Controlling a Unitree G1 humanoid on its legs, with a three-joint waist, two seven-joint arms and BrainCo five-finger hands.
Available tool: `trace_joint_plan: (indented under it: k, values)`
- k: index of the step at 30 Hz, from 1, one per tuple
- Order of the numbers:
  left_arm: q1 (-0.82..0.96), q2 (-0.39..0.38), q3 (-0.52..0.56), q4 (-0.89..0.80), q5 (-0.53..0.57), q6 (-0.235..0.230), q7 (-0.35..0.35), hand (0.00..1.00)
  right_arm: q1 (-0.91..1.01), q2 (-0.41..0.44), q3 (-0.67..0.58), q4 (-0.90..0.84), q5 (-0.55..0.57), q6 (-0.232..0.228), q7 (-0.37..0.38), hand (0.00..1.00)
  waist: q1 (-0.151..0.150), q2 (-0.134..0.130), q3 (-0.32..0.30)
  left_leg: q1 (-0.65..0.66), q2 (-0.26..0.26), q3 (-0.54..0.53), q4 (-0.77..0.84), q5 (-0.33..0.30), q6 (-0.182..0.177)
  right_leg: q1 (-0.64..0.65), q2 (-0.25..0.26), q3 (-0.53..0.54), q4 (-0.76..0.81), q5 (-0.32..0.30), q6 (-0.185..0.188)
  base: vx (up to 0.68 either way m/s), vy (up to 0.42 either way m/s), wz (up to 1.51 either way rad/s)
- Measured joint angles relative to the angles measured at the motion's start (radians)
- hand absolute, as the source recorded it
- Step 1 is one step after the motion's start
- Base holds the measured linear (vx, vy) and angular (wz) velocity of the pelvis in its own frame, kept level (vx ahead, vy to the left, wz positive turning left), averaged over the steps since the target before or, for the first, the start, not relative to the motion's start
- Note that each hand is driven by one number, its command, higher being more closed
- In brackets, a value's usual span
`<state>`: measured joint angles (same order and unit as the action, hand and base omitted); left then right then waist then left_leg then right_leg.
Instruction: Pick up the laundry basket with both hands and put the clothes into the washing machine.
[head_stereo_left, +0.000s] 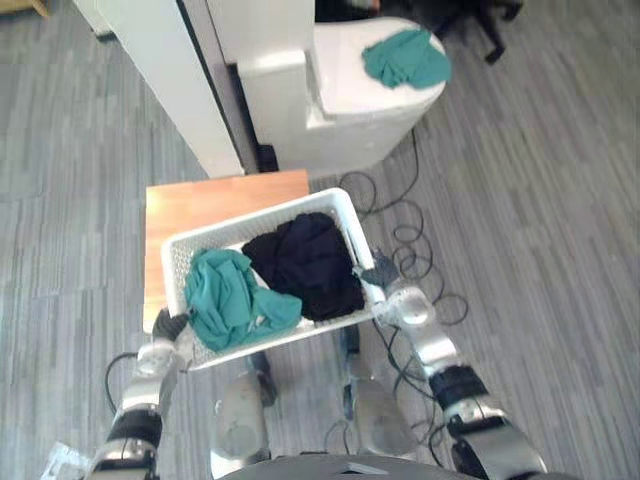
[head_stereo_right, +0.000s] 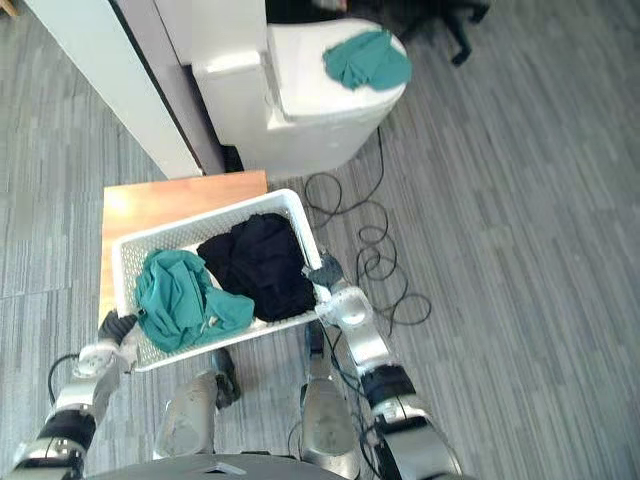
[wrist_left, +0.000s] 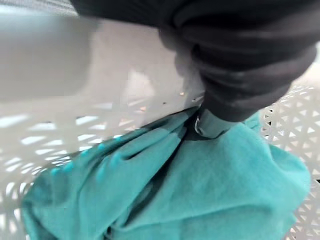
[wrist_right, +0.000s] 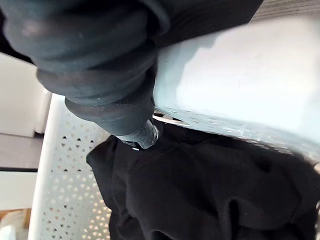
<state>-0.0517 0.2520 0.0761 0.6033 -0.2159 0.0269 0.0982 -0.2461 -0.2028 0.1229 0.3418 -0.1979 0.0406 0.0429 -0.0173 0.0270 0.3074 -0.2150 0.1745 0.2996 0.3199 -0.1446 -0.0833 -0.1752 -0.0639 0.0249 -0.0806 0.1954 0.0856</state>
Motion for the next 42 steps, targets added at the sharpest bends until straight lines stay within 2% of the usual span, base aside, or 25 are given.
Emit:
trace_joint_plan:
  k: [2,4,11,16,18,19,21,22,23,24,25,26,27,28,29,31,34,35,36,37,38,39,40,41,42]
  values:
    - [0.066,-0.021,-0.002,-0.082,-0.009,0.0,-0.007,1.0,0.084,0.004,-0.036,-0.075,0.007,-0.021,0.004,1.0,-0.002,-0.003,-0.057,0.035,-0.009,-0.003,-0.039,0.009,-0.002,0.022,-0.003,-0.009,0.0,-0.015,-0.002,0.07,-0.022,0.12]
    - [0.098,-0.035,-0.002,-0.136,-0.014,-0.001,-0.017,1.0,0.139,0.015,-0.079,-0.13,0.039,-0.038,0.013,1.0,-0.006,-0.004,-0.072,0.071,-0.015,-0.005,-0.062,0.014,-0.004,0.051,-0.004,-0.012,0.0,-0.025,-0.004,0.06,-0.008,0.06]
    - [0.174,-0.077,-0.059,-0.275,-0.018,-0.001,-0.047,1.0,0.347,0.125,-0.272,-0.227,0.159,-0.085,0.02,1.0,-0.06,-0.02,-0.16,0.16,-0.025,0.009,-0.138,0.023,-0.011,0.076,-0.003,-0.005,0.051,-0.087,0.001,0.05,0.008,-0.03]
    - [0.163,-0.076,-0.2,-0.278,-0.018,-0.001,-0.059,1.0,0.497,0.207,-0.445,-0.252,0.225,-0.087,0.017,1.0,-0.146,-0.05,-0.192,0.206,-0.03,0.075,-0.166,0.009,-0.013,0.059,0.0,0.056,0.092,-0.11,0.012,0.04,0.033,-0.37]
    - [0.161,-0.094,-0.22,-0.277,-0.018,-0.001,-0.059,1.0,0.534,0.219,-0.455,-0.262,0.24,-0.095,-0.001,1.0,-0.167,-0.056,-0.196,0.225,-0.012,0.179,-0.125,-0.023,-0.018,0.011,0.023,0.155,0.114,-0.075,0.03,0.05,0.06,-1.24]
    - [0.16,-0.099,-0.221,-0.277,-0.018,-0.001,-0.059,1.0,0.542,0.227,-0.455,-0.271,0.24,-0.095,-0.005,1.0,-0.164,-0.052,-0.195,0.215,0.011,0.216,-0.102,-0.037,-0.018,-0.005,0.039,0.187,0.116,-0.05,0.037,-0.06,0.055,-1.71]
    - [0.151,-0.101,-0.213,-0.279,-0.021,-0.001,-0.059,1.0,0.556,0.246,-0.45,-0.294,0.254,-0.103,-0.016,1.0,-0.15,-0.04,-0.195,0.216,0.076,0.337,-0.042,-0.08,-0.02,-0.047,0.102,0.248,0.086,0.075,0.085,-0.1,0.042,-1.79]
    - [0.148,-0.098,-0.195,-0.28,-0.032,-0.003,-0.059,1.0,0.556,0.255,-0.438,-0.289,0.275,-0.104,-0.027,1.0,-0.144,-0.012,-0.194,0.217,0.127,0.408,-0.023,-0.084,-0.016,-0.059,0.134,0.199,0.012,0.173,0.06,-0.06,0.022,-1.72]
    - [0.137,-0.1,-0.187,-0.279,-0.036,-0.005,-0.059,1.0,0.555,0.254,-0.426,-0.285,0.282,-0.106,-0.039,1.0,-0.151,-0.013,-0.193,0.218,0.147,0.456,-0.019,-0.081,-0.014,-0.083,0.106,0.003,0.104,0.095,0.015,-0.04,0.014,-1.71]
    - [0.135,-0.102,-0.179,-0.279,-0.037,-0.006,-0.059,1.0,0.551,0.253,-0.421,-0.283,0.285,-0.106,-0.046,1.0,-0.144,-0.014,-0.193,0.228,0.157,0.5,-0.012,-0.08,-0.015,-0.09,0.049,-0.198,0.197,-0.018,-0.066,0.01,-0.018,-1.52]
    - [0.146,-0.108,-0.157,-0.28,-0.041,-0.006,-0.06,1.0,0.532,0.25,-0.411,-0.265,0.285,-0.11,-0.045,1.0,-0.138,-0.016,-0.193,0.254,0.165,0.56,-0.004,-0.08,-0.015,-0.069,-0.033,-0.404,0.273,-0.1,-0.108,0.02,-0.043,-1.35]
    - [0.152,-0.11,-0.146,-0.28,-0.047,-0.007,-0.059,1.0,0.517,0.247,-0.404,-0.245,0.285,-0.117,-0.045,1.0,-0.134,-0.017,-0.194,0.267,0.165,0.592,-0.006,-0.079,-0.016,-0.052,-0.063,-0.468,0.29,-0.117,-0.114,0.02,-0.133,-1.51]
    - [0.156,-0.11,-0.125,-0.28,-0.05,-0.007,-0.059,1.0,0.486,0.243,-0.393,-0.206,0.285,-0.122,-0.045,1.0,-0.123,-0.022,-0.196,0.29,0.164,0.645,-0.006,-0.074,-0.025,-0.014,-0.097,-0.51,0.267,-0.103,-0.086,0.02,-0.165,-1.12]
    - [0.152,-0.11,-0.114,-0.279,-0.057,-0.007,-0.059,1.0,0.466,0.24,-0.388,-0.186,0.285,-0.121,-0.045,1.0,-0.12,-0.032,-0.198,0.296,0.165,0.665,-0.007,-0.07,-0.033,-0.019,-0.086,-0.505,0.249,-0.102,-0.08,0.01,-0.309,-1.24]
    - [0.139,-0.117,-0.1,-0.277,-0.066,-0.007,-0.057,1.0,0.416,0.213,-0.382,-0.154,0.285,-0.118,-0.049,1.0,-0.12,-0.006,-0.183,0.304,0.167,0.694,-0.013,-0.055,-0.057,-0.023,-0.065,-0.529,0.216,-0.106,-0.086,-0.01,-0.266,-0.74]
    - [0.128,-0.151,-0.1,-0.274,-0.081,-0.007,-0.056,1.0,0.392,0.164,-0.382,-0.152,0.287,-0.118,-0.053,1.0,-0.124,0.031,-0.175,0.313,0.185,0.713,-0.007,-0.05,-0.067,-0.016,-0.033,-0.502,0.184,-0.125,-0.082,-0.05,-0.203,-0.54]
    - [0.118,-0.15,-0.117,-0.255,-0.098,-0.007,-0.054,1.0,0.402,0.154,-0.382,-0.159,0.298,-0.119,-0.061,1.0,-0.137,0.043,-0.172,0.33,0.27,0.702,0.07,-0.064,-0.07,0.018,0.019,-0.512,0.204,-0.177,-0.099,-0.06,-0.109,-0.08]
    - [0.119,-0.143,-0.122,-0.249,-0.119,-0.007,-0.053,1.0,0.412,0.158,-0.377,-0.165,0.31,-0.119,-0.068,1.0,-0.143,0.042,-0.17,0.342,0.33,0.689,0.145,-0.07,-0.064,0.028,0.042,-0.512,0.246,-0.224,-0.11,-0.05,-0.2,-0.13]
    - [0.123,-0.144,-0.122,-0.233,-0.136,-0.009,-0.053,1.0,0.418,0.159,-0.372,-0.168,0.31,-0.12,-0.069,1.0,-0.133,0.038,-0.169,0.356,0.401,0.676,0.245,-0.054,-0.02,0.036,0.071,-0.501,0.286,-0.262,-0.126,-0.04,-0.205,-0.34]
    - [0.132,-0.145,-0.121,-0.23,-0.151,-0.009,-0.051,1.0,0.419,0.158,-0.368,-0.169,0.31,-0.12,-0.069,1.0,-0.125,0.039,-0.168,0.357,0.436,0.658,0.308,-0.045,0.048,0.044,0.087,-0.485,0.298,-0.276,-0.138,-0.02,-0.204,-0.67]
    - [0.146,-0.144,-0.12,-0.23,-0.167,-0.012,-0.046,1.0,0.423,0.155,-0.357,-0.17,0.31,-0.121,-0.069,1.0,-0.111,0.04,-0.166,0.344,0.499,0.613,0.419,-0.006,0.2,0.074,0.117,-0.449,0.292,-0.292,-0.156,0.03,-0.213,-0.98]
    - [0.167,-0.146,-0.119,-0.231,-0.185,-0.026,-0.045,1.0,0.427,0.153,-0.35,-0.171,0.31,-0.123,-0.07,1.0,-0.094,0.048,-0.164,0.276,0.564,0.487,0.562,0.111,0.365,0.114,0.16,-0.407,0.257,-0.295,-0.17,0.09,-0.28,-1.3]
    - [0.191,-0.155,-0.117,-0.237,-0.195,-0.045,-0.043,1.0,0.423,0.147,-0.338,-0.178,0.308,-0.122,-0.076,1.0,-0.084,0.055,-0.159,0.184,0.557,0.313,0.678,0.113,0.357,0.132,0.193,-0.356,0.235,-0.296,-0.189,0.11,-0.239,-1.19]
    - [0.196,-0.157,-0.117,-0.241,-0.196,-0.054,-0.041,1.0,0.422,0.142,-0.331,-0.188,0.308,-0.122,-0.081,1.0,-0.078,0.055,-0.153,0.128,0.506,0.218,0.721,0.089,0.327,0.135,0.195,-0.334,0.23,-0.294,-0.197,0.14,-0.173,-1.3]
    - [0.216,-0.165,-0.112,-0.262,-0.202,-0.055,-0.039,1.0,0.416,0.132,-0.31,-0.209,0.308,-0.12,-0.095,1.0,-0.054,0.054,-0.139,0.051,0.339,0.075,0.785,0.023,0.271,0.135,0.196,-0.251,0.228,-0.286,-0.222,0.14,-0.06,-1.68]
